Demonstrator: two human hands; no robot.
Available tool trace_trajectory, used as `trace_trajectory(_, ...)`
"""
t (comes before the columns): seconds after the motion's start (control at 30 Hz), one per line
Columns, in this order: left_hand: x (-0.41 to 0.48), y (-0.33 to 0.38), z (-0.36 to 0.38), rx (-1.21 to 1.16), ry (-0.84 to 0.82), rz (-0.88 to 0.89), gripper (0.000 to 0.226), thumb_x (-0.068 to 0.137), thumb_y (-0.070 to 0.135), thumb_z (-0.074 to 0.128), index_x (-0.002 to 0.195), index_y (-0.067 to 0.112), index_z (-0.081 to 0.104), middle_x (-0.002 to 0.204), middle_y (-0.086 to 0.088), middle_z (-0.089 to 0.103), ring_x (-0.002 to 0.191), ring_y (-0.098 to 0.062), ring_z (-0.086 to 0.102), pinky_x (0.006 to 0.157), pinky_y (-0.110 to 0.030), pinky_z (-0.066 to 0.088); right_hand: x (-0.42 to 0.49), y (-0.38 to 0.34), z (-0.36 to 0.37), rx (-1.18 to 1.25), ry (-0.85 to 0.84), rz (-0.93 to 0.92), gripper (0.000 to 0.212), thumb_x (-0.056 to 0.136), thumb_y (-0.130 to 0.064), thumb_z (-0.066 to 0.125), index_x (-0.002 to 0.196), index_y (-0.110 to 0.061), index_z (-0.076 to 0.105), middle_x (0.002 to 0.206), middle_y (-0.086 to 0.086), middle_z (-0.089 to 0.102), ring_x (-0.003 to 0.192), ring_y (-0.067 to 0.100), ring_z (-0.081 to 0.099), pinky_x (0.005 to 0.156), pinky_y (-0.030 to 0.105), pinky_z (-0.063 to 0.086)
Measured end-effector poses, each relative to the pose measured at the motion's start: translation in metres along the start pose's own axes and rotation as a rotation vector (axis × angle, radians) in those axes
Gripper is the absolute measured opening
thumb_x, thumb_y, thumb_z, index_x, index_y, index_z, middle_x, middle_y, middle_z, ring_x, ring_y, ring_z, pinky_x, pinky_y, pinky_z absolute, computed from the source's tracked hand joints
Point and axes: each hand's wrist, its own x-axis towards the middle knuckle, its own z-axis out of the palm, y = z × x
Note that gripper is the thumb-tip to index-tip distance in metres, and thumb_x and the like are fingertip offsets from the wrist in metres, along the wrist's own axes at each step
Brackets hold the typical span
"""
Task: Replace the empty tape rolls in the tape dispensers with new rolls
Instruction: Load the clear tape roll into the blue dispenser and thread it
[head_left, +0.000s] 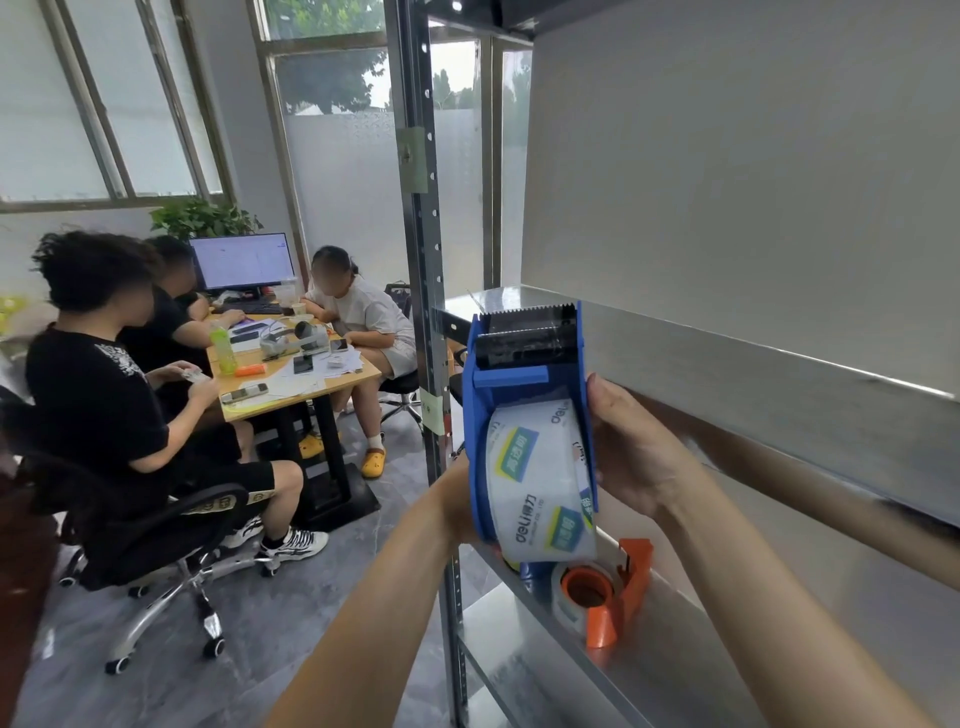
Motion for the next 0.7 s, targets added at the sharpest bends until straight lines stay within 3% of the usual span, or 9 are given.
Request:
trace_trajectory(0.07, 0.002, -0.001, -0.004, 0.045, -0.023, 0.035, 0.029, 0.096, 0.01, 0.046, 0.069, 0.01, 0.057, 0.063, -0.007, 0.061, 0.054, -0.016, 0.059, 0.06, -0.027, 0.05, 0.0, 0.003, -0.001, 0.016, 0.017, -0.03, 0.049, 0.077, -0.049, 0.072, 0.111, -0.014, 0.071, 0.091, 0.008, 0.067, 0.095, 0.026, 0.037, 0.075, 0.033, 0.038)
trace_trajectory(0.13, -0.002, 0.002, -0.005, 0.105, -0.028, 0.078, 0.051, 0.095, 0.011, 0.044, 0.048, 0.011, 0.063, 0.047, -0.005, 0.06, 0.039, -0.013, 0.058, 0.048, -0.021, 0.048, -0.001, 0.005, 0.0, 0.038, 0.039, -0.042, 0.048, 0.078, -0.049, 0.072, 0.112, -0.015, 0.071, 0.093, 0.007, 0.067, 0.097, 0.024, 0.031, 0.079, 0.035, 0.034)
trace_trajectory(0.2, -0.005, 0.002, -0.004, 0.082, -0.075, 0.115, 0.066, 0.096, 0.009, 0.038, 0.033, 0.009, 0.058, 0.032, -0.002, 0.053, 0.026, -0.009, 0.051, 0.033, -0.016, 0.04, -0.001, 0.006, 0.001, 0.057, 0.076, -0.046, 0.049, 0.075, -0.05, 0.074, 0.109, -0.016, 0.072, 0.091, 0.006, 0.068, 0.091, 0.022, 0.04, 0.079, 0.035, 0.038)
trace_trajectory(0.3, -0.008, 0.007, -0.006, 0.22, -0.017, 0.19, 0.058, 0.097, 0.007, 0.037, 0.041, 0.005, 0.052, 0.028, 0.001, 0.047, 0.023, -0.004, 0.045, 0.034, -0.015, 0.038, 0.0, 0.009, 0.005, 0.039, 0.152, -0.074, 0.051, 0.067, -0.053, 0.078, 0.103, -0.017, 0.075, 0.097, 0.007, 0.073, 0.088, 0.024, 0.065, 0.08, 0.033, 0.053)
trace_trajectory(0.4, -0.021, 0.013, -0.011, 0.254, -0.142, 0.223, 0.077, 0.097, 0.006, 0.035, 0.021, 0.01, 0.047, 0.026, -0.001, 0.046, 0.018, -0.004, 0.041, 0.032, -0.012, 0.036, 0.001, 0.008, 0.016, 0.057, 0.179, -0.104, 0.042, 0.069, -0.048, 0.076, 0.098, -0.018, 0.077, 0.097, 0.007, 0.074, 0.088, 0.019, 0.071, 0.075, 0.03, 0.057)
trace_trajectory(0.47, -0.015, 0.007, -0.013, 0.413, -0.281, 0.129, 0.06, 0.097, 0.0, 0.035, 0.044, 0.004, 0.062, 0.054, -0.013, 0.064, 0.023, -0.001, 0.047, 0.055, -0.01, 0.048, 0.002, 0.006, 0.021, 0.08, 0.207, -0.124, 0.03, 0.077, -0.04, 0.063, 0.091, -0.018, 0.079, 0.092, 0.005, 0.075, 0.085, 0.018, 0.072, 0.07, 0.028, 0.057)
trace_trajectory(0.53, -0.007, 0.005, -0.017, 0.415, -0.21, -0.049, 0.015, 0.091, -0.004, 0.049, 0.094, -0.004, 0.065, 0.086, -0.011, 0.07, 0.04, 0.001, 0.058, 0.07, -0.018, 0.053, 0.004, 0.003, 0.025, 0.096, 0.23, -0.134, 0.035, 0.086, -0.032, 0.047, 0.086, -0.018, 0.079, 0.089, 0.004, 0.076, 0.082, 0.017, 0.072, 0.068, 0.027, 0.056)
trace_trajectory(0.63, -0.005, 0.004, -0.028, 0.559, -0.245, -0.044, 0.019, 0.09, 0.002, 0.051, 0.086, 0.013, 0.066, 0.061, 0.007, 0.071, 0.065, -0.012, 0.064, 0.065, -0.025, 0.056, 0.008, 0.003, 0.026, 0.121, 0.272, -0.15, 0.038, 0.087, -0.031, 0.043, 0.085, -0.017, 0.079, 0.088, 0.006, 0.075, 0.081, 0.019, 0.072, 0.066, 0.028, 0.057)
trace_trajectory(0.7, 0.001, 0.001, -0.041, 0.561, -0.144, 0.044, 0.023, 0.087, -0.003, 0.054, 0.087, 0.017, 0.066, 0.076, 0.003, 0.073, 0.071, -0.011, 0.068, 0.071, -0.031, 0.059, 0.009, 0.005, 0.025, 0.135, 0.302, -0.157, 0.037, 0.086, -0.031, 0.045, 0.088, -0.015, 0.078, 0.091, 0.008, 0.075, 0.082, 0.021, 0.072, 0.066, 0.029, 0.057)
